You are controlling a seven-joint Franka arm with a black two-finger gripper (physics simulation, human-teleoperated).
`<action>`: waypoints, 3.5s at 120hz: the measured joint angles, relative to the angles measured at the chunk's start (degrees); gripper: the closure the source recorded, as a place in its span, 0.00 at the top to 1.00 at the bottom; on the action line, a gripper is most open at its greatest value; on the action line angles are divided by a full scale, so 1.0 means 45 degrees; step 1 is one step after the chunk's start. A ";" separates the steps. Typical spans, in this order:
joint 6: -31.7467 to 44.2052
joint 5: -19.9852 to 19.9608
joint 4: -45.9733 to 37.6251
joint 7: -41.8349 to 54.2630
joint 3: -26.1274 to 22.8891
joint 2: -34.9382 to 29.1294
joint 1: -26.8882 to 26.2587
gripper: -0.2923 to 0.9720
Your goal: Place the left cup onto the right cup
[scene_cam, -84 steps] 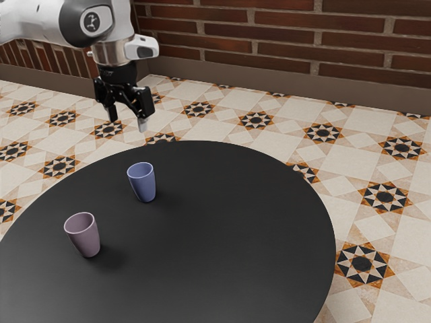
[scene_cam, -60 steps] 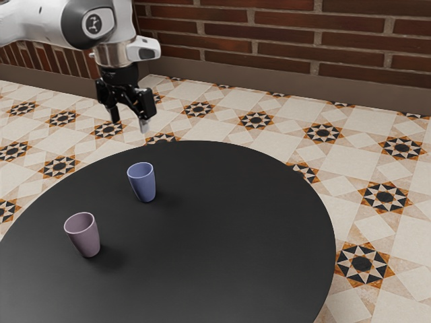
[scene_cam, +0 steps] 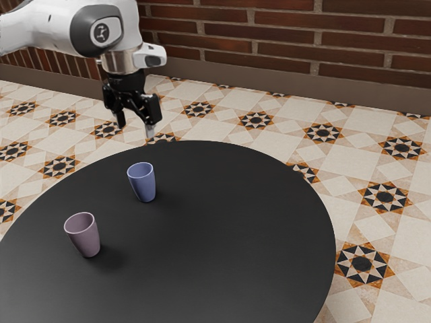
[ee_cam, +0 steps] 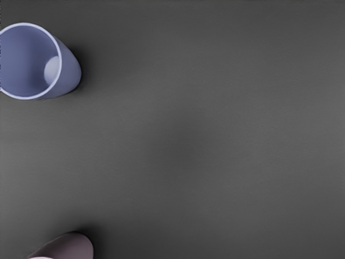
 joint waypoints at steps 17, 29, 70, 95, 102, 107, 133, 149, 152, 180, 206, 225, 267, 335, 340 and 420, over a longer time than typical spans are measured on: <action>0.0156 -0.0007 0.0006 0.0005 0.0223 0.0299 0.0133 0.77; 0.0279 -0.0004 0.0007 0.0009 0.0332 0.0522 0.0180 0.77; 0.0600 -0.0004 0.0090 0.0050 0.0848 0.1360 0.0080 0.77; 0.0682 -0.0021 0.0151 0.0078 0.0921 0.1905 0.0103 0.77; 0.0753 -0.0025 0.0142 0.0085 0.0923 0.2023 0.0133 0.77; 0.0810 -0.0029 0.0137 0.0090 0.0923 0.2139 0.0169 0.77; 0.1134 -0.0053 0.0197 0.0111 0.0924 0.2646 0.0243 0.76; 0.1308 -0.0051 0.0462 0.0167 0.0924 0.3014 0.0255 0.76; 0.1334 -0.0051 0.0514 0.0181 0.0917 0.3099 0.0273 0.76; 0.1505 -0.0066 0.0955 0.0296 0.0905 0.3700 0.0401 0.76; 0.1565 -0.0041 0.1332 0.0395 0.0916 0.4166 0.0468 0.75; 0.1592 -0.0021 0.1615 0.0470 0.0922 0.4528 0.0591 0.75; 0.1609 -0.0001 0.2242 0.0744 0.0924 0.5188 0.0923 0.75; 0.1612 0.0120 0.3101 0.1045 0.0824 0.6399 0.1075 0.73; 0.1611 0.0122 0.3143 0.1059 0.0815 0.6493 0.1091 0.72; 0.1599 0.0338 0.4085 0.1206 0.0601 0.7814 0.1474 0.68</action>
